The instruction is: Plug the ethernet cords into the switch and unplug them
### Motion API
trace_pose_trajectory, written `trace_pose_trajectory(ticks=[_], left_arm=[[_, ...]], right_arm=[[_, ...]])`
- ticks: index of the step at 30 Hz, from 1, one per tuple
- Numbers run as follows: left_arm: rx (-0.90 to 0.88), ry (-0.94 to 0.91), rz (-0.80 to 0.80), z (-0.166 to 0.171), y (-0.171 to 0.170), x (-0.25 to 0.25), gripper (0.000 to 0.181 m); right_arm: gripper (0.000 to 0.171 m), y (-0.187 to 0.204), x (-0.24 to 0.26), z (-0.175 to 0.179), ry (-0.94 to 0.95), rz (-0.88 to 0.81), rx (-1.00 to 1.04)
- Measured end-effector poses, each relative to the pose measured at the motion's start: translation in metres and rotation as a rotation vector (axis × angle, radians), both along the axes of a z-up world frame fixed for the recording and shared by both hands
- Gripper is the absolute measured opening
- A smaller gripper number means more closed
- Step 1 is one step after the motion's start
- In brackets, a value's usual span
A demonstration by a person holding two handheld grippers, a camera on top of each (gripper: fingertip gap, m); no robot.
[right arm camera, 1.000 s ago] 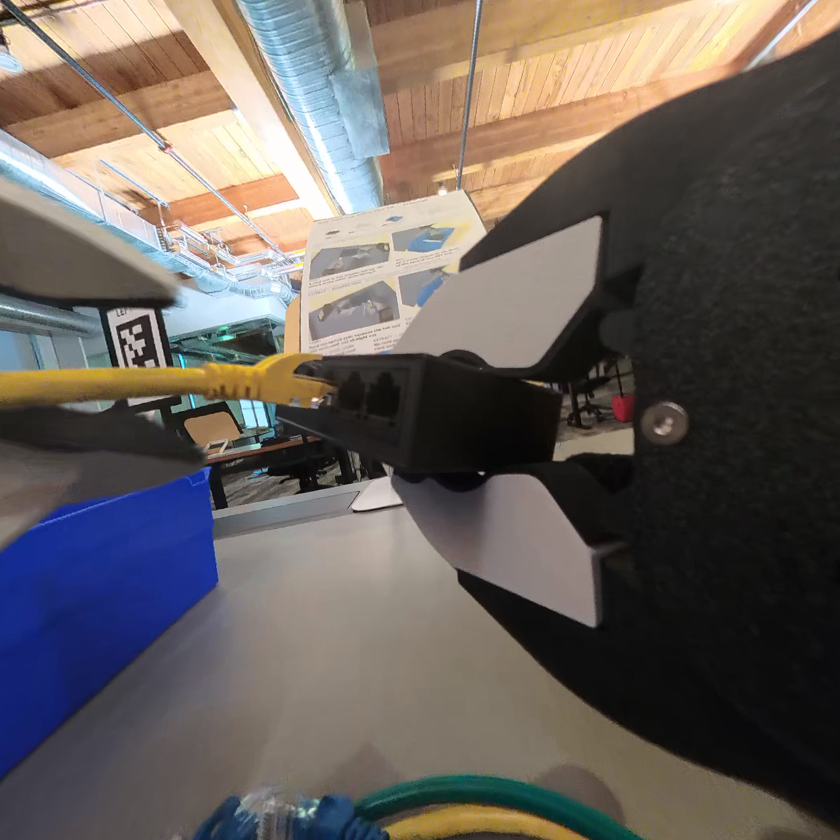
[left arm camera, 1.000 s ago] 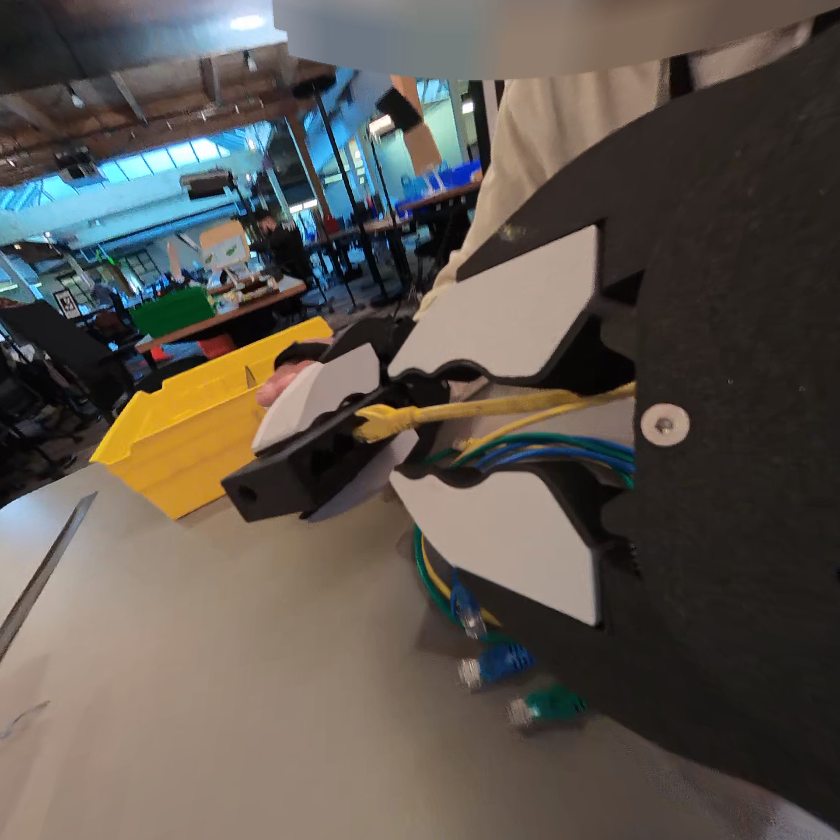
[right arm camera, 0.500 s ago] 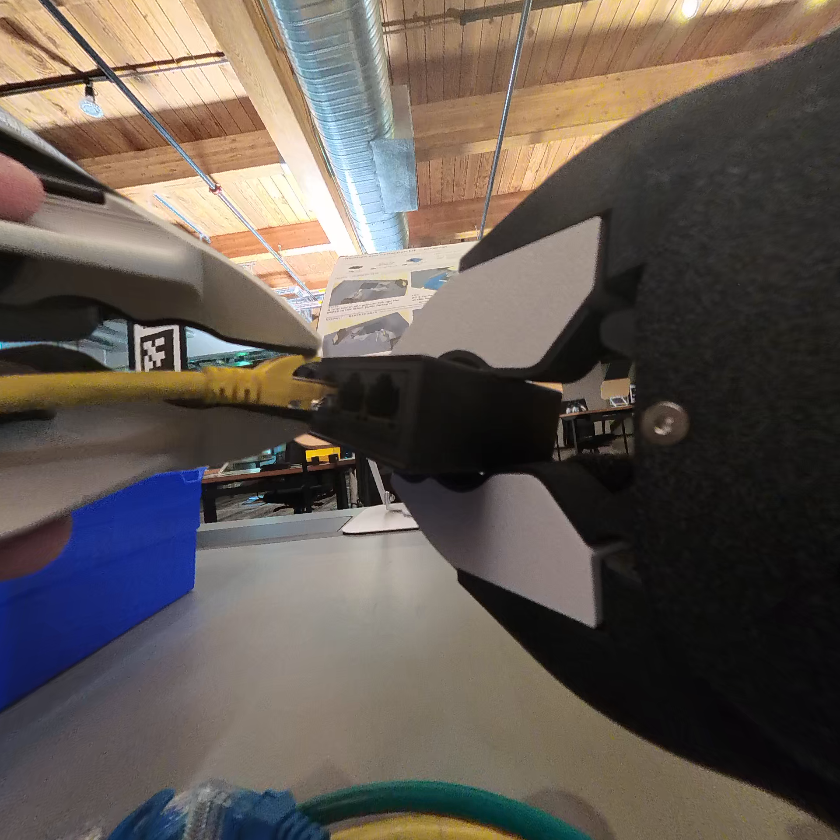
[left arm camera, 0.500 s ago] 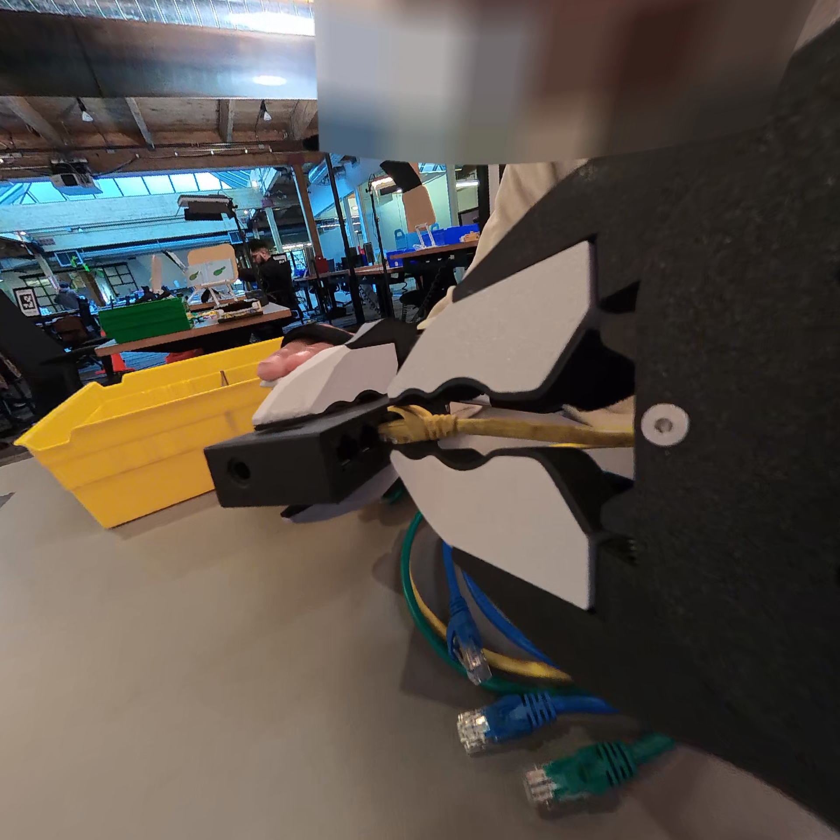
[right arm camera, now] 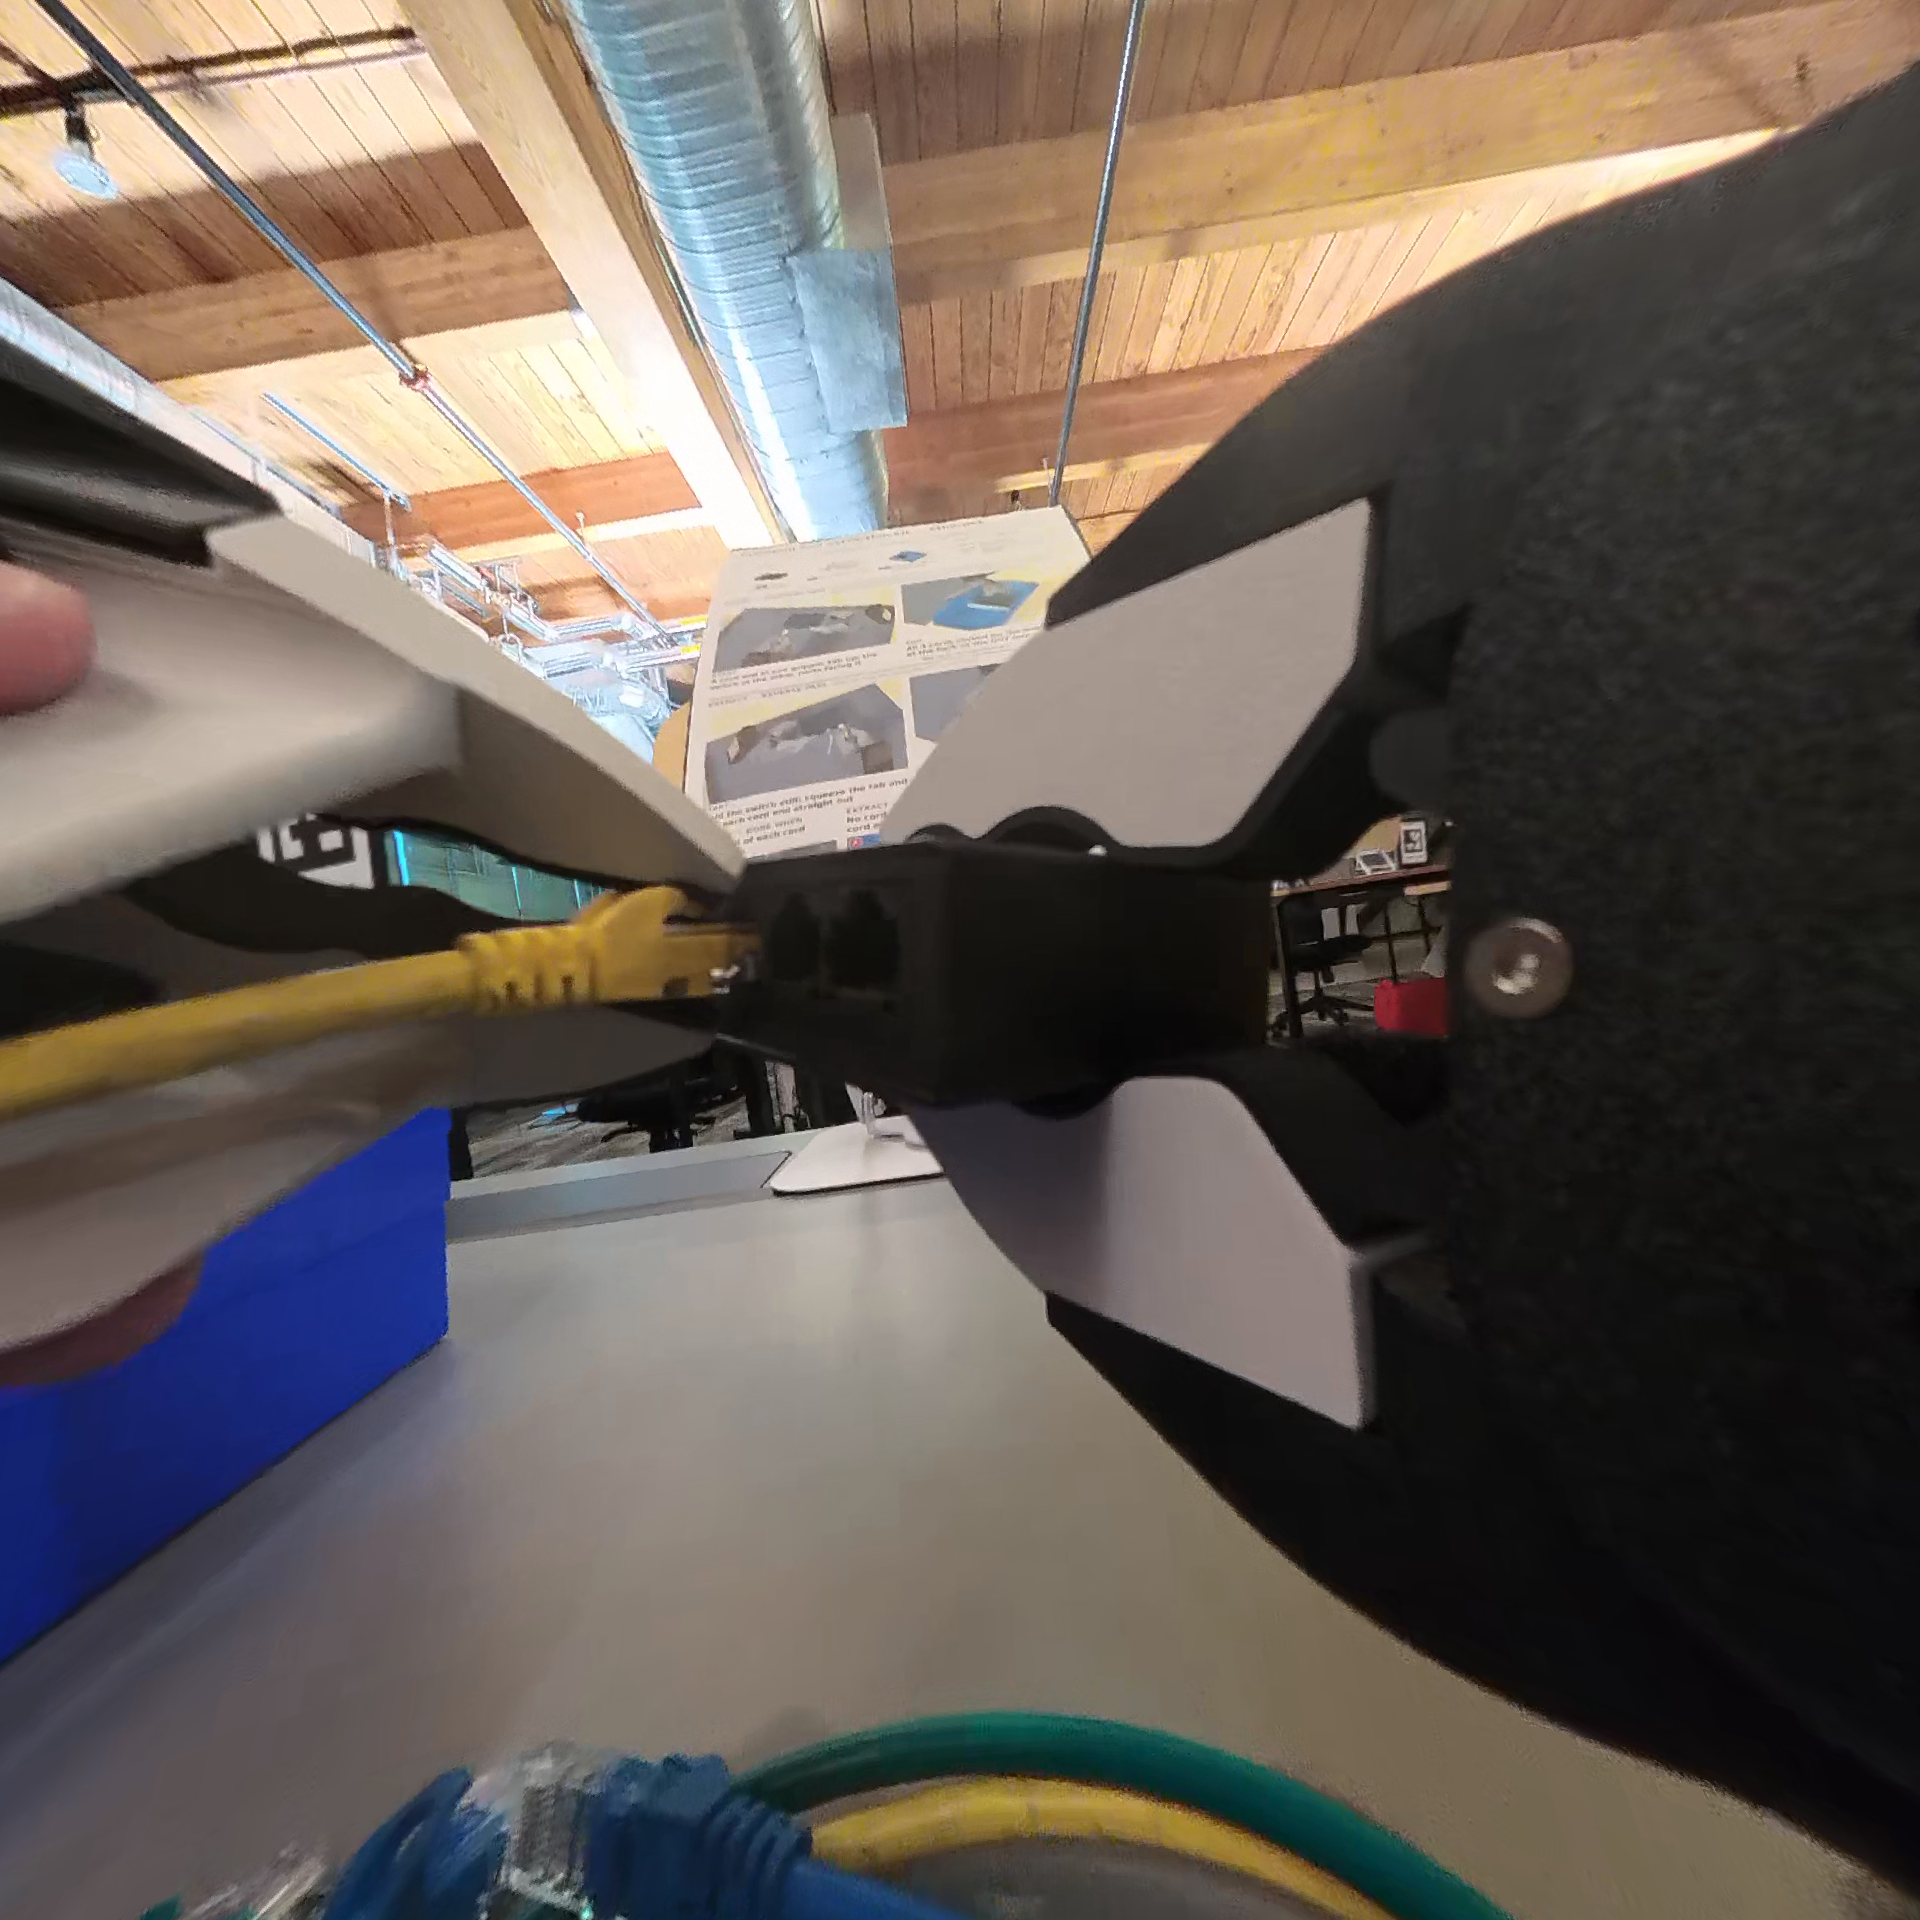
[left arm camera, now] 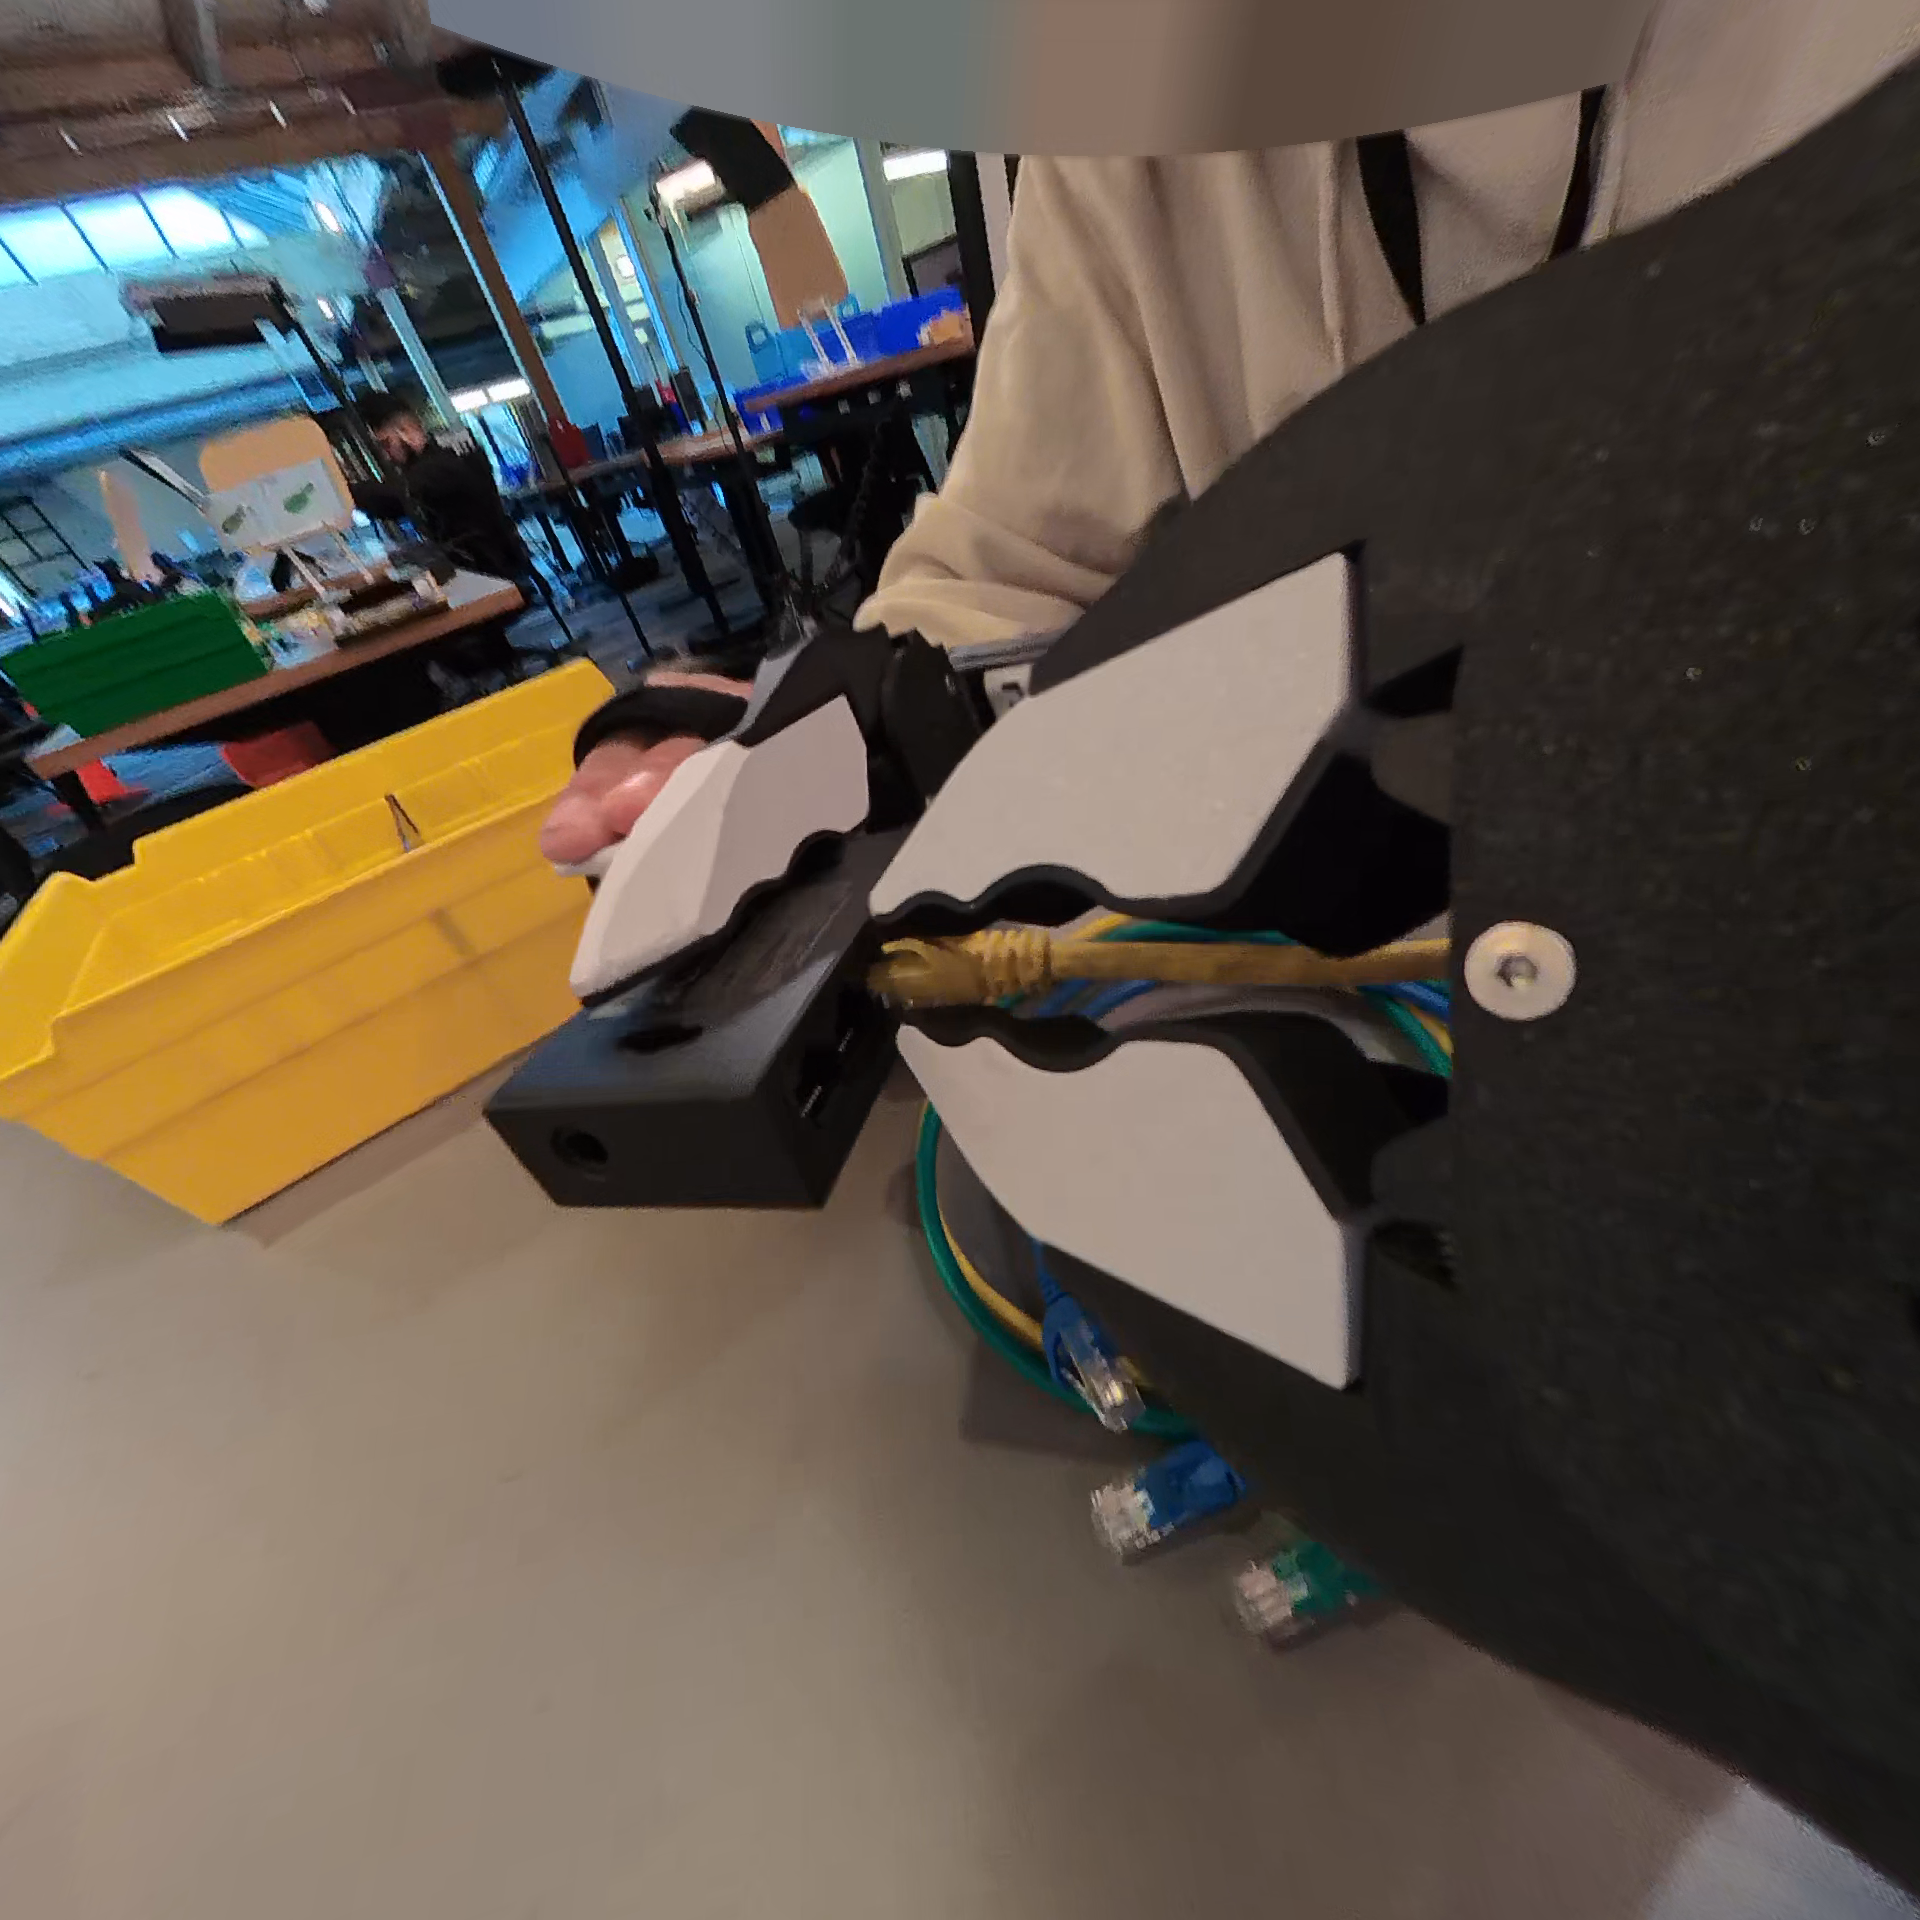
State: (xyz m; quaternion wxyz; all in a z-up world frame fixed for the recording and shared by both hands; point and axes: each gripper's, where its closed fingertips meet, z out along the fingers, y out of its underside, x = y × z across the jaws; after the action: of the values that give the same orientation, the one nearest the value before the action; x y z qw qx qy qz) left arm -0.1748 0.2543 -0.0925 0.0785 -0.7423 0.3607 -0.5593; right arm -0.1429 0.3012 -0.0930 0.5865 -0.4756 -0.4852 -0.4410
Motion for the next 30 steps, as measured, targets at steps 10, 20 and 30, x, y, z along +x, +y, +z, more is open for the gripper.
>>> trace_pose_trajectory(ticks=[10,20,30], left_arm=[[0.227,0.084,-0.013,-0.005,0.006,0.005,0.012],[0.759,0.215,-0.037,-0.002,0.005,-0.001,0.029],[0.821,0.335,-0.034,-0.019,0.012,-0.002,0.013]], right_arm=[[0.033,0.005,0.007,-0.005,0.034,-0.002,-0.044],[0.032,0.010,0.011,-0.014,0.144,0.010,-0.166],[0.032,0.006,-0.001,-0.022,0.114,0.028,-0.201]])
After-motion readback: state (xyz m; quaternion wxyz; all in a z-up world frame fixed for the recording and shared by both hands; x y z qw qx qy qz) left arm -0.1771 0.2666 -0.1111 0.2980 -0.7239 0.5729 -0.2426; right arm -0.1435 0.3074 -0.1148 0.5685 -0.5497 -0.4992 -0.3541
